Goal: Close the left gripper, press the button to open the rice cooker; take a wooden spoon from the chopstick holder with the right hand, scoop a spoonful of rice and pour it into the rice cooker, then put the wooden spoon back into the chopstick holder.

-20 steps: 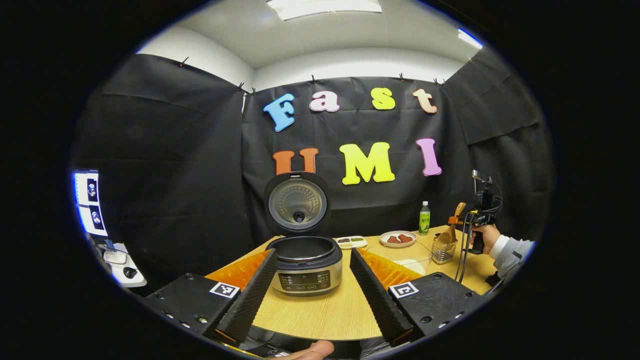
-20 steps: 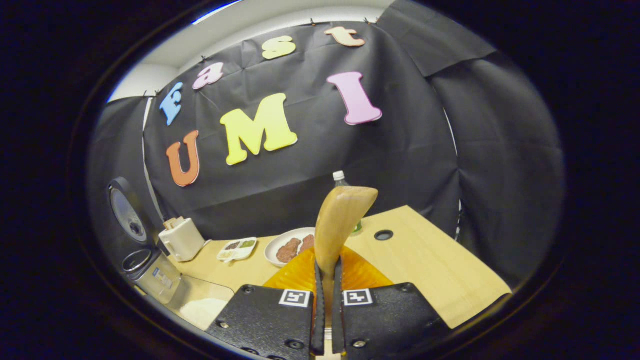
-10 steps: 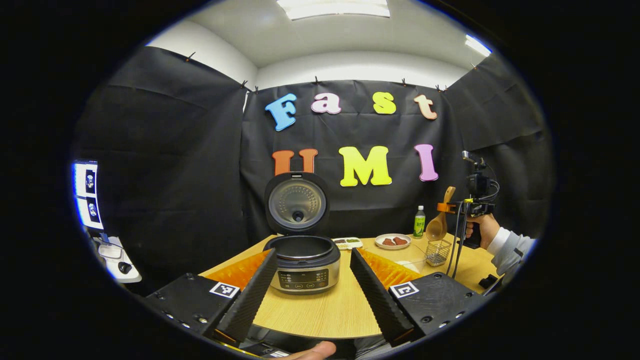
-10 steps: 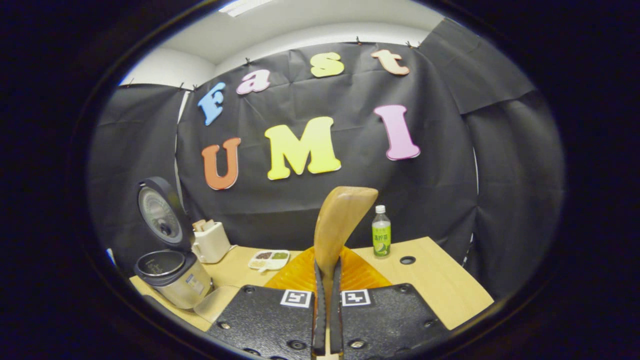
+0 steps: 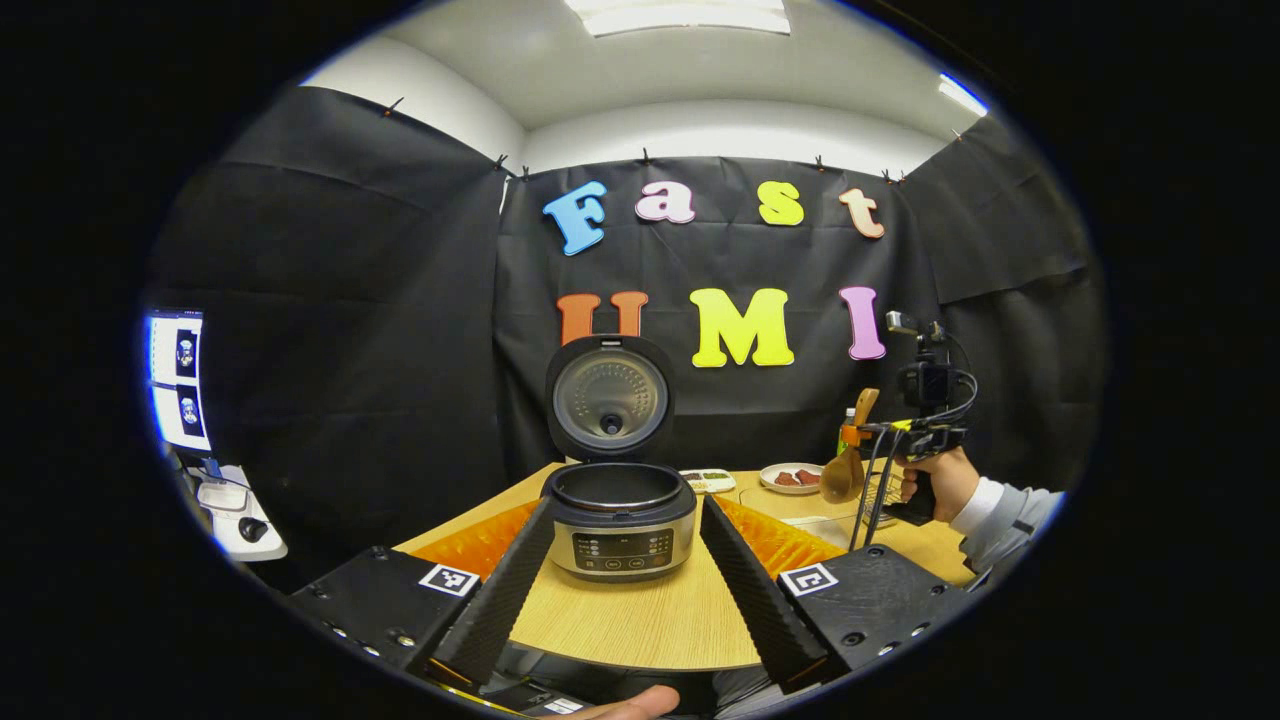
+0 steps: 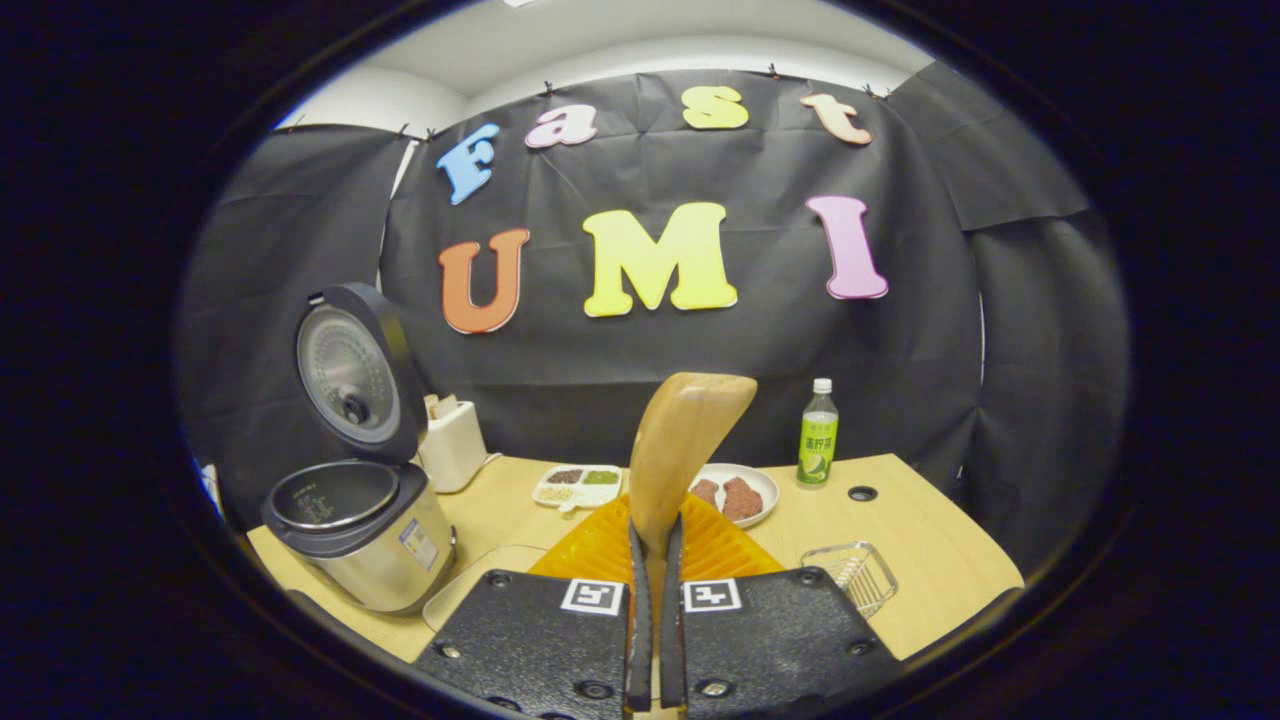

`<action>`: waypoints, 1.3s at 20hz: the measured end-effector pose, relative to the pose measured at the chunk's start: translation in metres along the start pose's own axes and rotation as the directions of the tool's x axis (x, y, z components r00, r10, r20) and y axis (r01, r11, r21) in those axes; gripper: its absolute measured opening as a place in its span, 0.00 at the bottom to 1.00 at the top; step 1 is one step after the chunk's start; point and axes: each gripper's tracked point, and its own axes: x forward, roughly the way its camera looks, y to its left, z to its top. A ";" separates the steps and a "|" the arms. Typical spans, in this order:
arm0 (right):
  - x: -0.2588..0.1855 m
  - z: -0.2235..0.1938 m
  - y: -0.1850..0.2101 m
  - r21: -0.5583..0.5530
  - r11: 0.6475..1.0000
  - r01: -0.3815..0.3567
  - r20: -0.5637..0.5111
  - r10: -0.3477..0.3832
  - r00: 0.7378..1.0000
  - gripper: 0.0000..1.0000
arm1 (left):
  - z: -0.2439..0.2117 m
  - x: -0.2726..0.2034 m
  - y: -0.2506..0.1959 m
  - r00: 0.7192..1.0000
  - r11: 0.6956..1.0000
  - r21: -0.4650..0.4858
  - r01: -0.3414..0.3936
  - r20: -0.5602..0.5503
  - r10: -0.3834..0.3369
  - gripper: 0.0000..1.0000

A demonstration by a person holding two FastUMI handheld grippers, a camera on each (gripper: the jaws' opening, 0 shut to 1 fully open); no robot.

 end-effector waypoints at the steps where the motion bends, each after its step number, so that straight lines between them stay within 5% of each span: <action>1: 0.005 -0.009 0.001 -0.012 1.000 0.021 -0.006 -0.021 1.000 0.08 | -0.002 0.001 0.001 1.000 1.000 -0.006 0.001 -0.005 -0.001 0.94; 9: 0.031 -0.050 -0.003 -0.139 0.962 0.233 0.022 -0.233 0.972 0.08 | -0.024 0.012 0.015 0.998 0.999 -0.020 -0.025 -0.060 0.023 0.94; 12: 0.039 -0.058 0.016 -0.185 0.951 0.248 0.028 -0.247 0.968 0.09 | -0.027 0.012 0.015 0.997 0.999 -0.016 -0.029 -0.077 0.028 0.95; 15: 0.042 -0.077 0.058 -0.058 0.993 0.101 -0.049 -0.104 0.993 0.08 | -0.028 0.010 0.015 0.997 1.000 -0.007 -0.026 -0.074 0.025 0.95; 19: 0.034 -0.082 0.095 0.058 0.996 -0.071 -0.091 0.076 0.993 0.09 | -0.025 0.010 0.016 0.997 1.000 -0.009 -0.026 -0.070 0.026 0.95; 23: 0.032 -0.085 0.095 0.243 0.961 -0.135 -0.123 0.169 0.978 0.09 | -0.025 0.012 0.017 0.997 0.999 -0.015 -0.031 -0.077 0.029 0.95; 26: 0.034 -0.085 0.092 0.442 0.882 -0.162 -0.154 0.252 0.955 0.09 | -0.024 0.011 0.018 0.997 0.999 -0.004 -0.037 -0.069 0.037 0.95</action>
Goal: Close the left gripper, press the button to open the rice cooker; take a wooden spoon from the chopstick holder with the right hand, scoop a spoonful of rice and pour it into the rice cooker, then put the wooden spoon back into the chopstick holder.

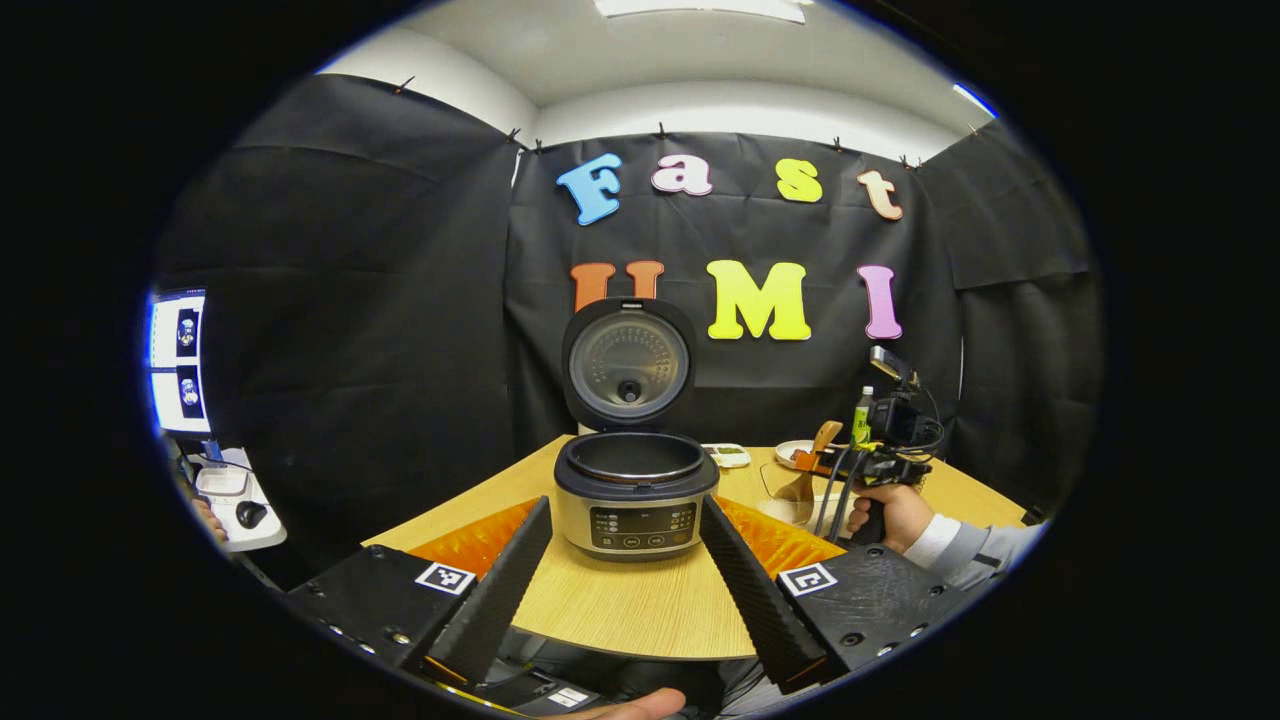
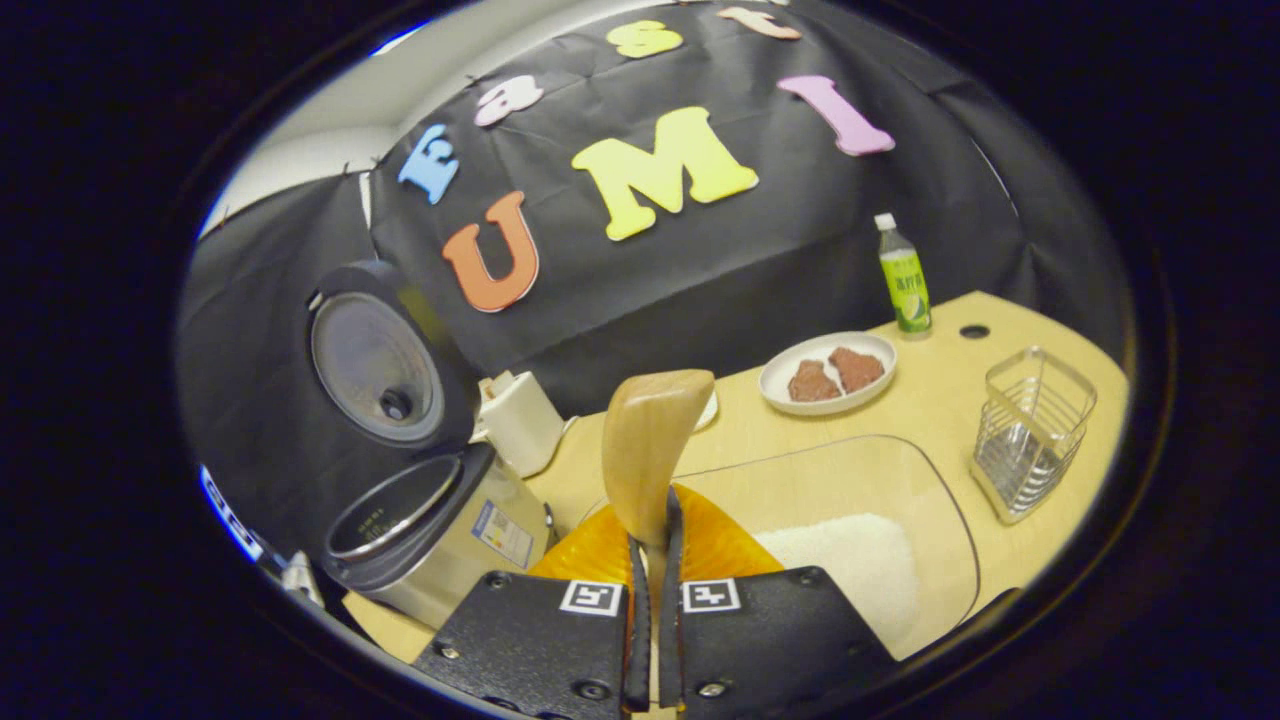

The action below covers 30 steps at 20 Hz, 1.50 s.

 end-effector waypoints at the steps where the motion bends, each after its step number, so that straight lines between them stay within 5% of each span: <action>1: 0.001 0.000 -0.001 0.064 0.998 -0.018 -0.014 0.019 1.000 0.08 | 0.001 0.001 -0.002 1.000 1.000 -0.009 0.003 0.005 -0.003 0.95; 9: -0.015 0.023 -0.016 0.326 0.944 -0.055 -0.016 0.064 0.998 0.08 | 0.003 -0.001 -0.005 1.000 0.999 -0.033 0.018 -0.001 -0.018 0.95; 15: -0.037 0.048 -0.048 0.516 0.853 -0.081 0.055 0.061 0.997 0.08 | 0.000 0.000 -0.008 1.000 1.000 -0.023 0.019 -0.012 -0.020 0.95; 20: -0.059 0.077 -0.061 0.717 0.667 -0.201 0.146 0.137 0.980 0.08 | -0.002 -0.001 -0.011 1.000 1.000 -0.003 0.020 -0.019 -0.020 0.95; 24: -0.074 0.098 -0.065 0.858 0.421 -0.296 0.228 0.205 0.952 0.08 | -0.003 0.001 -0.011 1.000 1.000 -0.005 0.017 -0.023 -0.017 0.95; 25: -0.077 0.105 -0.068 0.869 0.387 -0.309 0.244 0.208 0.947 0.08 | -0.003 0.001 -0.011 1.000 1.000 -0.003 0.017 -0.025 -0.017 0.95; 30: -0.079 0.112 -0.067 0.874 0.387 -0.292 0.238 0.183 0.954 0.08 | -0.001 0.000 -0.010 1.000 1.000 0.007 0.011 -0.022 -0.011 0.95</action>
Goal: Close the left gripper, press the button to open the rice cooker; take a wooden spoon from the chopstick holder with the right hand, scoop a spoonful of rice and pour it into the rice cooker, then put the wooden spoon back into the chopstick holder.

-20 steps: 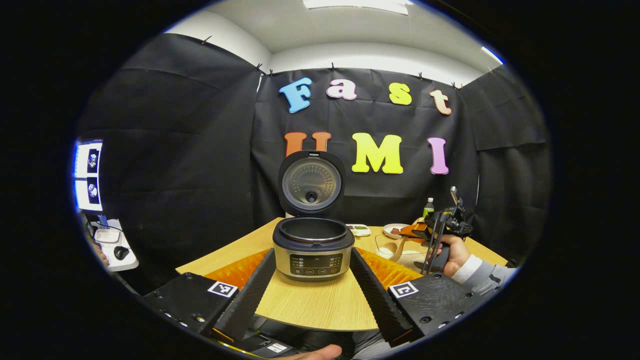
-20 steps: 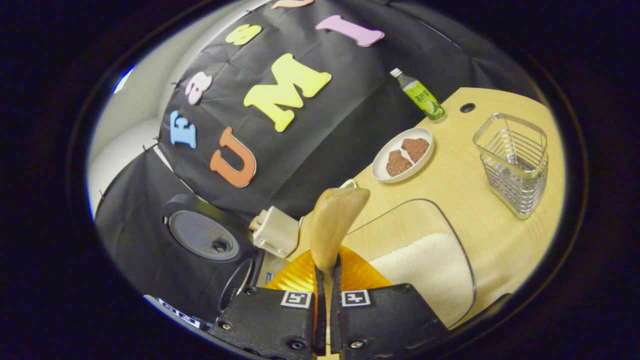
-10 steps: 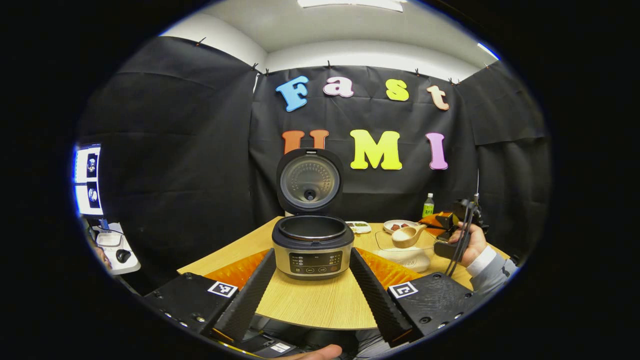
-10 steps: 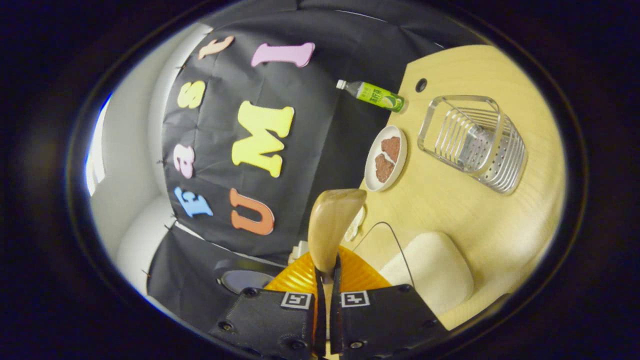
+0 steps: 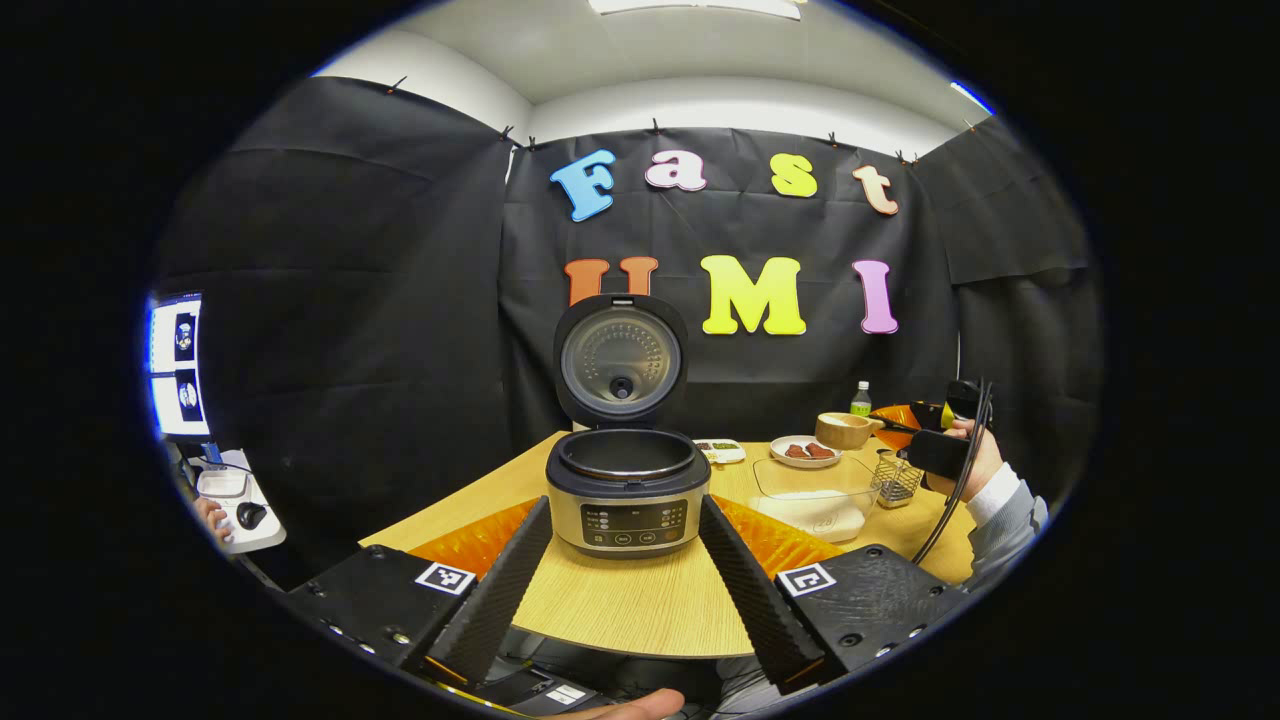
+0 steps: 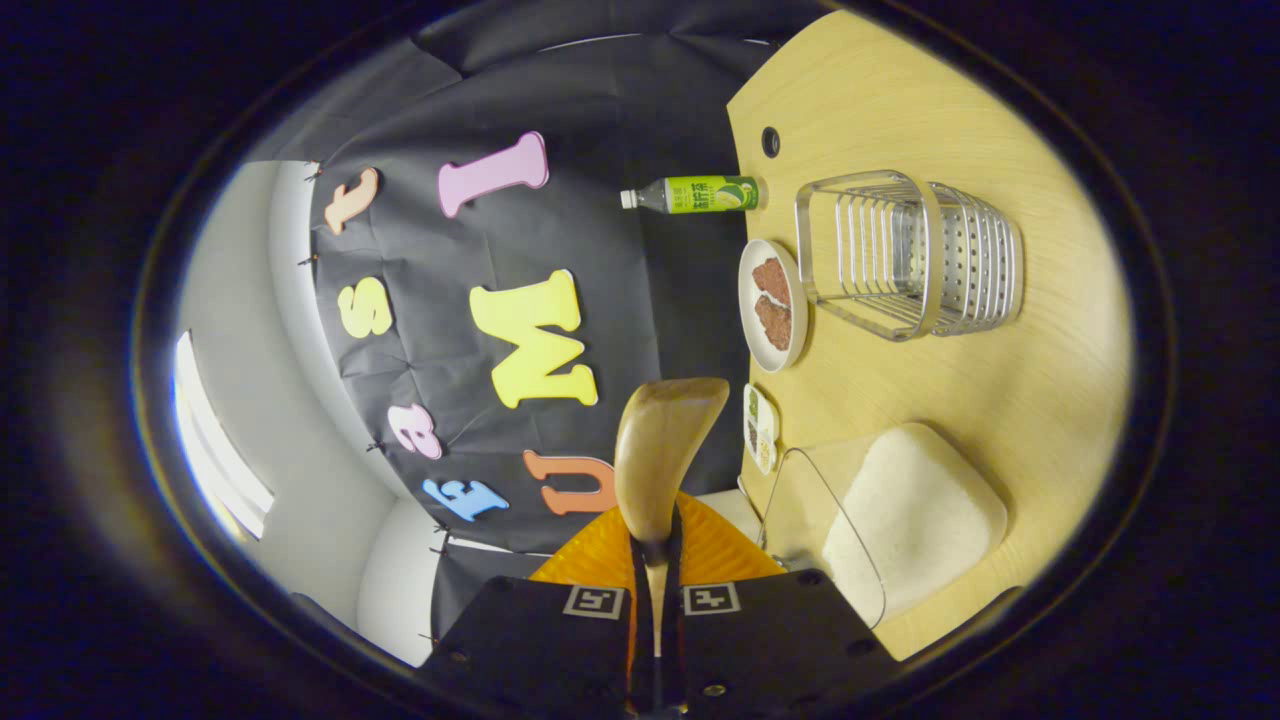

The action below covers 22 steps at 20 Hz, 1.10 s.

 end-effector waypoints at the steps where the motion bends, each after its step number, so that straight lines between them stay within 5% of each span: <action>1: 0.001 -0.004 0.003 0.016 1.000 -0.003 -0.010 0.003 1.000 0.08 | 0.000 -0.001 0.001 1.000 1.000 -0.001 -0.001 0.001 0.001 0.95; 9: 0.020 -0.060 0.042 0.087 0.996 -0.003 -0.079 0.010 0.997 0.08 | 0.008 -0.016 0.019 1.000 1.000 0.005 -0.024 0.011 0.024 0.95; 15: 0.046 -0.134 0.077 0.022 0.999 -0.031 -0.156 0.034 0.987 0.08 | 0.014 -0.030 0.040 0.998 0.999 0.008 -0.050 0.034 0.049 0.95; 22: 0.089 -0.203 0.083 -0.249 0.968 0.014 -0.220 -0.071 0.973 0.08 | 0.005 -0.033 0.053 0.998 0.998 0.010 -0.056 0.029 0.056 0.95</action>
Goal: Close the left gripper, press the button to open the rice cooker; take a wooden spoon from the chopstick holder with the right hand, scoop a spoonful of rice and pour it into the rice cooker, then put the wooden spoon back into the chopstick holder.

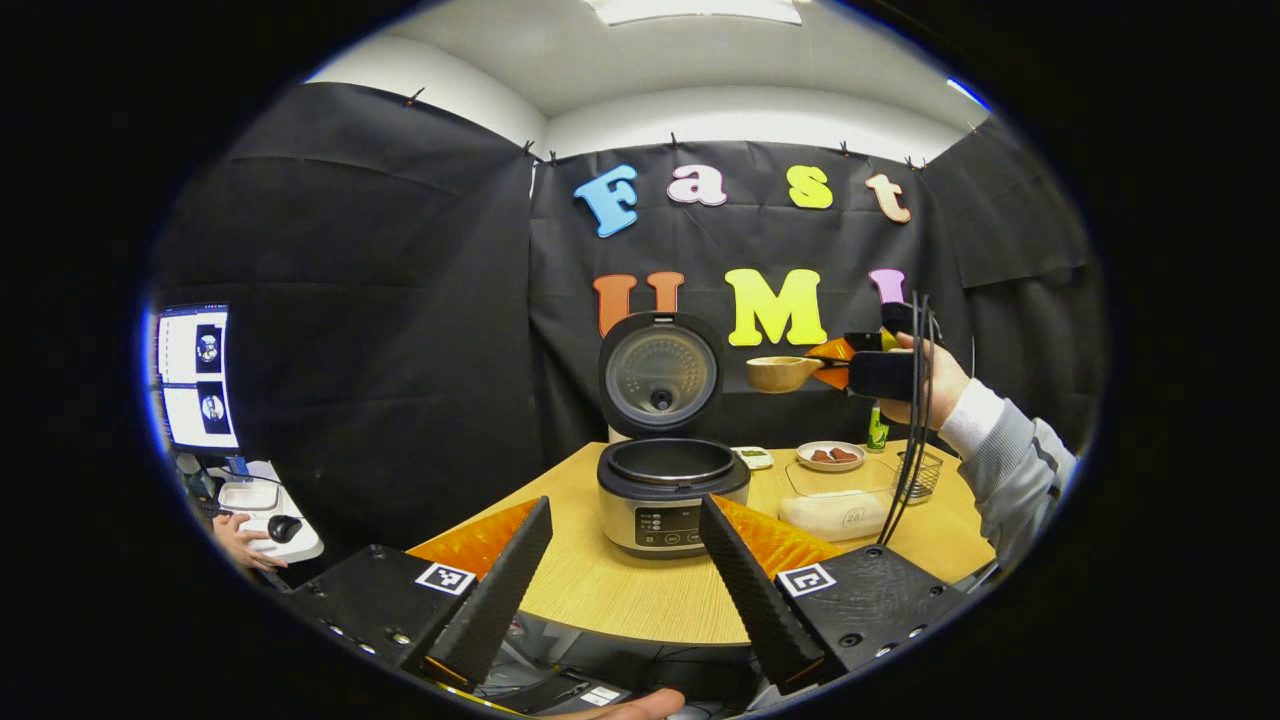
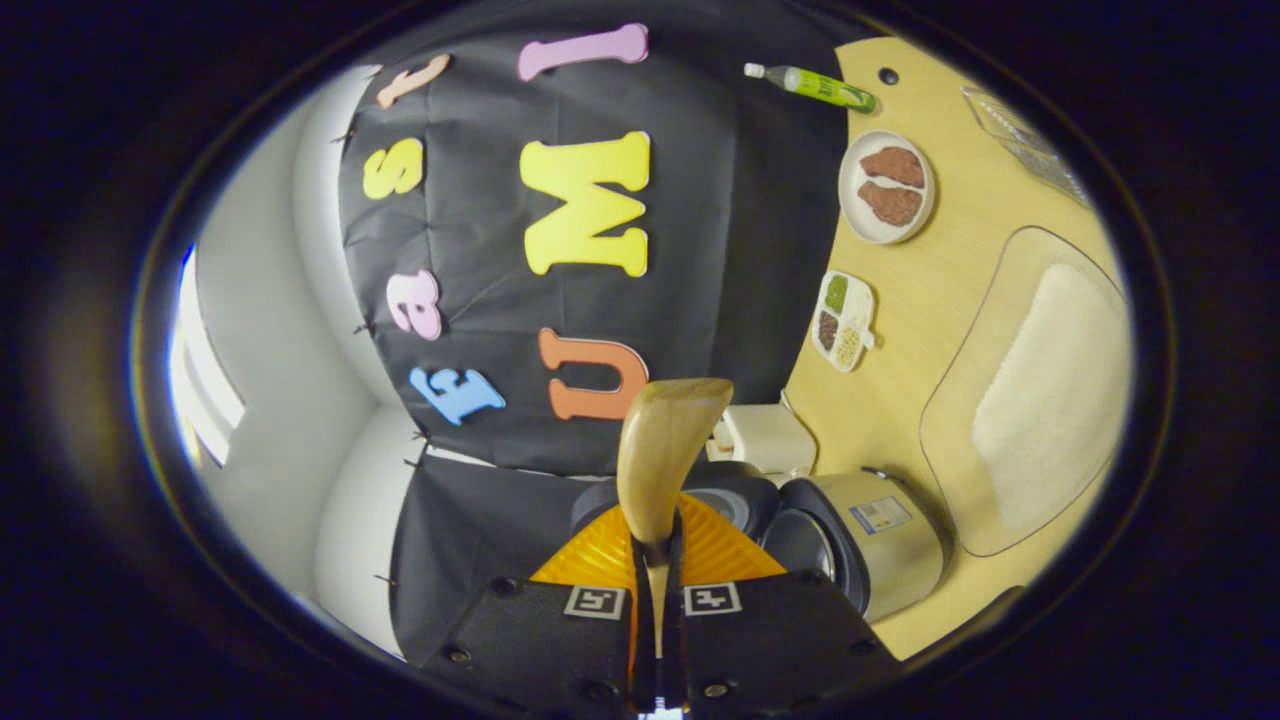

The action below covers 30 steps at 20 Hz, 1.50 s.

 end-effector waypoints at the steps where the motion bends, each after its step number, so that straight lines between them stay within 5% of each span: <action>1: 0.008 -0.004 -0.002 -0.050 0.998 0.029 -0.005 -0.030 1.000 0.08 | -0.003 0.001 0.002 1.000 1.000 -0.003 0.000 -0.006 0.000 0.95; 7: 0.042 -0.023 -0.003 -0.292 0.947 0.136 0.018 -0.137 0.990 0.08 | -0.013 0.001 0.011 1.000 1.000 -0.016 -0.013 -0.026 0.012 0.95; 15: 0.076 -0.051 -0.038 -0.442 0.861 0.252 0.039 -0.262 0.964 0.08 | -0.018 0.001 0.021 0.999 0.999 -0.037 -0.028 -0.038 0.027 0.95; 20: 0.081 -0.056 -0.044 -0.634 0.716 0.292 0.107 -0.293 0.950 0.08 | -0.019 0.000 0.027 0.998 0.999 -0.004 -0.049 -0.038 0.049 0.94; 27: 0.075 -0.058 -0.027 -0.758 0.584 0.290 0.172 -0.249 0.953 0.08 | -0.020 -0.002 0.022 0.998 0.999 -0.026 -0.036 -0.052 0.035 0.95; 30: 0.074 -0.055 -0.015 -0.831 0.473 0.293 0.220 -0.205 0.954 0.09 | -0.016 -0.005 0.020 0.998 0.999 -0.011 -0.035 -0.046 0.035 0.95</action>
